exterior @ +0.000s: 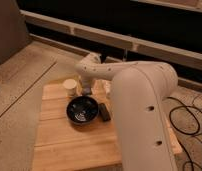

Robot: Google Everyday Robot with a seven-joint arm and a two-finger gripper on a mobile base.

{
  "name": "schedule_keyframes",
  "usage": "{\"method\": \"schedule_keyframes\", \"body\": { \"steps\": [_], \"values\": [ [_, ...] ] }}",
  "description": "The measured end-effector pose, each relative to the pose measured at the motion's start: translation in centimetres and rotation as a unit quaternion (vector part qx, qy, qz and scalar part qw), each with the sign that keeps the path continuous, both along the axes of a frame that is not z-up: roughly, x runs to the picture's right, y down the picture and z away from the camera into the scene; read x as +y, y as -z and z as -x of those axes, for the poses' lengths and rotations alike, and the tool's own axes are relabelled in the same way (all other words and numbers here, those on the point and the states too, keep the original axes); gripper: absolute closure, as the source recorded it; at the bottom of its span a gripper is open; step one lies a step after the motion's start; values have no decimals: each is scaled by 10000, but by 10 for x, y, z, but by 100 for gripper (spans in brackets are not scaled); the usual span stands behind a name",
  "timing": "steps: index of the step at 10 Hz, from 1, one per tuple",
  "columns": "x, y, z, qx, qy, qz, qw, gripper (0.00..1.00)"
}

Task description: Place the white sponge in the ceramic bowl

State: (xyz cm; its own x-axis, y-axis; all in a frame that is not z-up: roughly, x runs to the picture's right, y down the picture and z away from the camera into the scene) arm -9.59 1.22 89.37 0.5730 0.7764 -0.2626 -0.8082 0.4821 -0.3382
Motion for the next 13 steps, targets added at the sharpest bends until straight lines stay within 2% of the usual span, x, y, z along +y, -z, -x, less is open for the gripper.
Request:
{"method": "schedule_keyframes", "body": {
  "steps": [3, 6, 9, 11, 13],
  "values": [
    [34, 21, 25, -210, 217, 82, 9995, 100],
    [75, 34, 43, -390, 471, 389, 9974, 100],
    [98, 40, 32, -297, 630, 632, 9956, 100],
    [103, 43, 10, -37, 558, 748, 9956, 96],
    [102, 42, -1, 76, 500, 757, 9958, 93]
  ]
}}
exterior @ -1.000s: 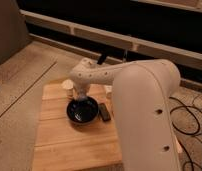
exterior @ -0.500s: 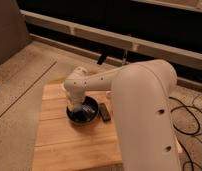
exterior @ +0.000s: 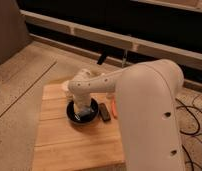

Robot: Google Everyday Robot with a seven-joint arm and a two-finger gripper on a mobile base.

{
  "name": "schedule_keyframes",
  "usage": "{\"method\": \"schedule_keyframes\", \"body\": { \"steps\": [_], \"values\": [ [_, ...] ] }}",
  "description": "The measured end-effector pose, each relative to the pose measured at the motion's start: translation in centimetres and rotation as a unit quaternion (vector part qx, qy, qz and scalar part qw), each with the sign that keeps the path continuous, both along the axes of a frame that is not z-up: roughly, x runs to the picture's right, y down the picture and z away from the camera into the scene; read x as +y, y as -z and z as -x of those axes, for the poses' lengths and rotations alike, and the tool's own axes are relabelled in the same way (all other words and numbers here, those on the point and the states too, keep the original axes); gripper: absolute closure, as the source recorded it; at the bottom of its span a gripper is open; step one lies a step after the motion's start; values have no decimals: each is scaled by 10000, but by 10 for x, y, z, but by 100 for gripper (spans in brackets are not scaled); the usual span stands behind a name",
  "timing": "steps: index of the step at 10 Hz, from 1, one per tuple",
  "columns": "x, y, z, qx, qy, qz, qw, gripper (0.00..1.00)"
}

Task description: Place the white sponge in the ceramic bowl

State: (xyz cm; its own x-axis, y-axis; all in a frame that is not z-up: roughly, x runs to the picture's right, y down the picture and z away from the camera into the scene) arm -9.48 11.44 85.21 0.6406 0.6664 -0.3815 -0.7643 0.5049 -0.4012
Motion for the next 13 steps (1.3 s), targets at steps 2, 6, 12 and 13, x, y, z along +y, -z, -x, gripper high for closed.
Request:
{"method": "schedule_keyframes", "body": {
  "steps": [2, 6, 12, 13],
  "values": [
    [1, 1, 4, -25, 0, 18, 10000, 76],
    [1, 1, 3, -22, 7, 9, 10000, 33],
    [1, 1, 3, -20, 9, 5, 10000, 20],
    [1, 1, 3, -19, 7, 5, 10000, 20]
  ]
}}
